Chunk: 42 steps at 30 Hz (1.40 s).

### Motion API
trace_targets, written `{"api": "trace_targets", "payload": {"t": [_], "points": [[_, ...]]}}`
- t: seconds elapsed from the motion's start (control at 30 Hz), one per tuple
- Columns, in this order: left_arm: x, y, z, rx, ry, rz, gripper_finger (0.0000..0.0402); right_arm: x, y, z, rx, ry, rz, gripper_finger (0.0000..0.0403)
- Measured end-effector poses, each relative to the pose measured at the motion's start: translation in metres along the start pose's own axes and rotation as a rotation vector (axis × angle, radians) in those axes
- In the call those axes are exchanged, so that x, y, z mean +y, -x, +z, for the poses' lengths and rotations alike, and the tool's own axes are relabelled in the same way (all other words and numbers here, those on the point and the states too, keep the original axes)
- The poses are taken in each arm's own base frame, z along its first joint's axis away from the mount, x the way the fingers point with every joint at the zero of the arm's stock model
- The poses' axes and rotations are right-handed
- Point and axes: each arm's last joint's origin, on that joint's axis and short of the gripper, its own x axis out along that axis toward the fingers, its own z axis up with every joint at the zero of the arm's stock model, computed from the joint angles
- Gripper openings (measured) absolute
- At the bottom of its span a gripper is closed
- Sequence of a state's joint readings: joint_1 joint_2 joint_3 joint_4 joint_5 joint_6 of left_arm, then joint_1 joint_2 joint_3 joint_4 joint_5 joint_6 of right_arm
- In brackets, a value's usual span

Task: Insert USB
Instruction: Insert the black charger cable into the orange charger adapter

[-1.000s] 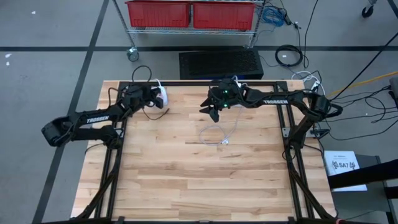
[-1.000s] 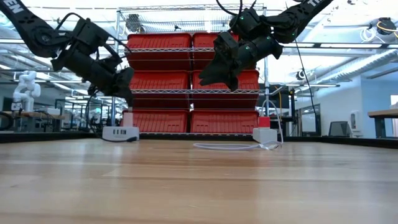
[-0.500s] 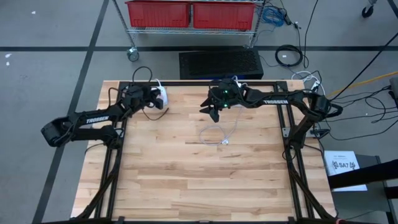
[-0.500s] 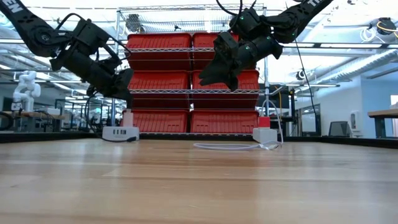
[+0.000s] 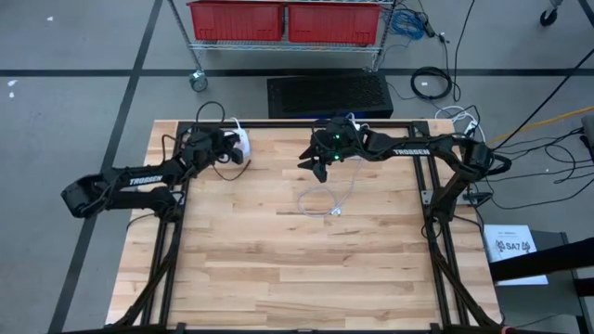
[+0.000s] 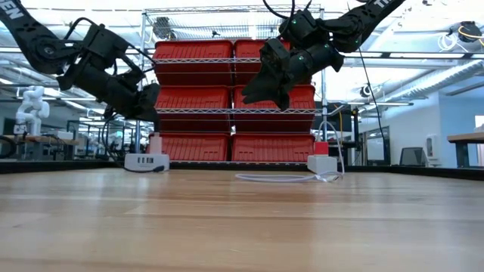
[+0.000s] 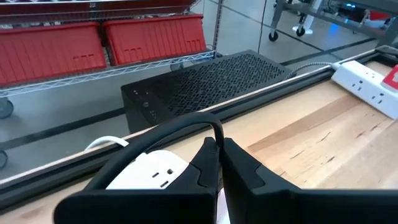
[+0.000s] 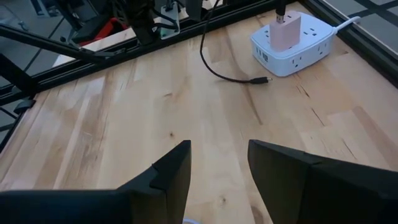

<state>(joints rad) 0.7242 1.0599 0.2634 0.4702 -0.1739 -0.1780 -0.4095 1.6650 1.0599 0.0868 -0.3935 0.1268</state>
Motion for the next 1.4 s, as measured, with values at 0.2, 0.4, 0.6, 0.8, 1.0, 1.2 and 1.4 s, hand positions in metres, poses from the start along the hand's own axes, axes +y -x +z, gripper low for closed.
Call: {"api": "trace_targets", "payload": {"t": [0.2, 0.4, 0.6, 0.8, 1.0, 1.2, 1.4], "points": [[0.0002, 0.0000, 0.0007, -0.011, -0.007, 0.009, 0.0007, 0.0000, 0.0000, 0.0000, 0.000, 0.000, 0.000, 0.0150], [0.0008, 0.0000, 0.0009, -0.015, -0.026, 0.030, 0.0007, 0.0019, -0.0007, -0.0003, 0.002, 0.003, 0.005, 0.0150], [0.0007, 0.0000, 0.0003, -0.008, -0.025, 0.023, 0.0007, 0.0041, -0.0016, -0.0006, 0.004, 0.010, 0.011, 0.0150], [0.0006, 0.0000, 0.0002, -0.006, -0.011, 0.020, 0.0007, 0.0041, -0.0017, -0.0007, 0.004, 0.009, 0.011, 0.0150], [0.0006, 0.0003, -0.0001, -0.014, -0.009, 0.017, 0.0007, 0.0041, -0.0016, -0.0006, 0.004, 0.013, 0.011, 0.0150], [0.0006, 0.0003, 0.0001, -0.017, -0.024, 0.017, 0.0007, 0.0041, -0.0016, -0.0007, 0.004, 0.013, 0.011, 0.0150], [0.0006, 0.0003, 0.0004, -0.019, -0.025, 0.017, 0.0007, 0.0041, -0.0017, -0.0007, 0.004, 0.013, 0.011, 0.0150]]}}
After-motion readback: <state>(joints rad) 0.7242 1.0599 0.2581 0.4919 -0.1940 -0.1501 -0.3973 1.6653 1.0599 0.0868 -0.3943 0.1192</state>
